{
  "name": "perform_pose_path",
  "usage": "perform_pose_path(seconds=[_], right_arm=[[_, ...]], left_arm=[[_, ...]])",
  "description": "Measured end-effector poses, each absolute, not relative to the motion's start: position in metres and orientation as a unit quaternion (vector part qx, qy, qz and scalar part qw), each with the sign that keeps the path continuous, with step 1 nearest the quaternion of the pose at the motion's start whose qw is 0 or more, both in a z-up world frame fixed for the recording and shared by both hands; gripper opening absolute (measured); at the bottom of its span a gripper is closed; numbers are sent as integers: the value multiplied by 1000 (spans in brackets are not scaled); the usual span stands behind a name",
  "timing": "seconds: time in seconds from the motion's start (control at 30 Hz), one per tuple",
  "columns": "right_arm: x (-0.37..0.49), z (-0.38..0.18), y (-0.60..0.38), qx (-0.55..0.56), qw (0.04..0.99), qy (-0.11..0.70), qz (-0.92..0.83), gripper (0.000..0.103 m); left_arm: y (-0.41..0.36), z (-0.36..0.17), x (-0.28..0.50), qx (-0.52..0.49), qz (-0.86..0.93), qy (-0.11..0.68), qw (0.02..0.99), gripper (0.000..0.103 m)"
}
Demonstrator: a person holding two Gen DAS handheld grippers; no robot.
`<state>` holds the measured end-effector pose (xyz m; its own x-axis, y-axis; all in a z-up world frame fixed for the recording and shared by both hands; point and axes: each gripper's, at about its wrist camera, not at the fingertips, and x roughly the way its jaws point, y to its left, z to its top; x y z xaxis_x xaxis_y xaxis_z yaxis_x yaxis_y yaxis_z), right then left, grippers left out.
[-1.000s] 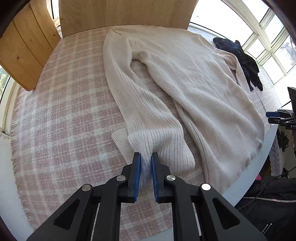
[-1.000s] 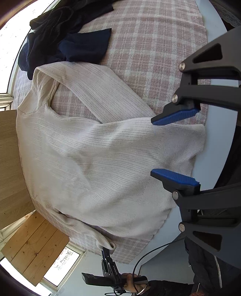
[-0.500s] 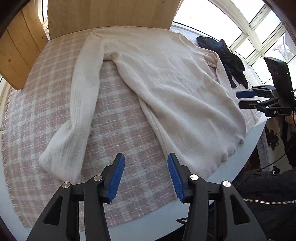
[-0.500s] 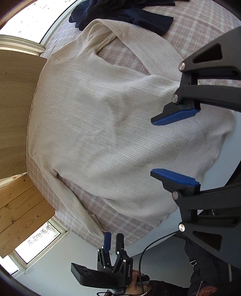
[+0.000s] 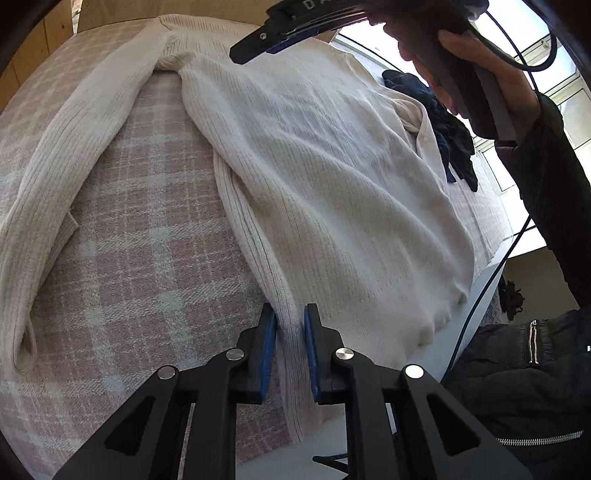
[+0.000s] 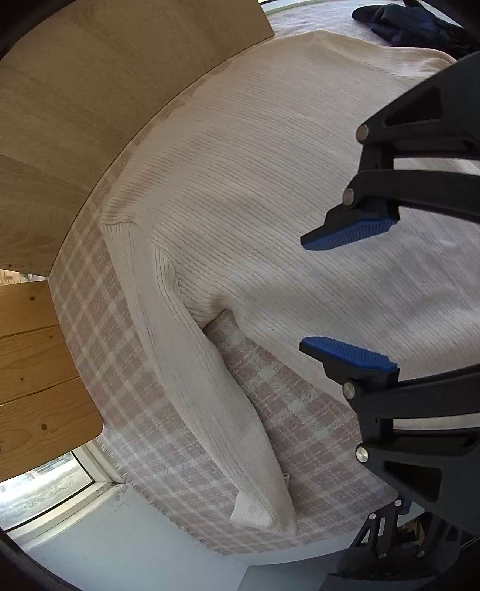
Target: Fold clothes
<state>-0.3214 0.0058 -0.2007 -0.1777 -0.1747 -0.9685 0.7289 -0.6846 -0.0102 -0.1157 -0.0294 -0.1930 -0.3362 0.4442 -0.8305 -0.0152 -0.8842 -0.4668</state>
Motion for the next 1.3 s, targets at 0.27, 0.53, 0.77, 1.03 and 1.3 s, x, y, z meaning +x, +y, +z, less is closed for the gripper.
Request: perform_pose_path(seconds=[0.27,0.53,0.77,1.03,1.3], right_arm=[[-335,-227,-32,561,314,311,-700,48],[-349,-232,-27,578,323,293,-690,48],[-355,-231,-8,566,317,287,-704,48],[-347,-154,92,540,364,62,-756,48],[-280,-126,306,537,148,58,-828,48]], left_arm=[[-37,-193,-109,-536,807,-219,119,6],[-72,-177,-73,-532,812,-230,72,6],[-68,-203,-55,-572,786,-229,56,1],[-69,-172,-66,-546,809,-210,60,6],[-23,-135,-117,-527,823,-146,154,17]])
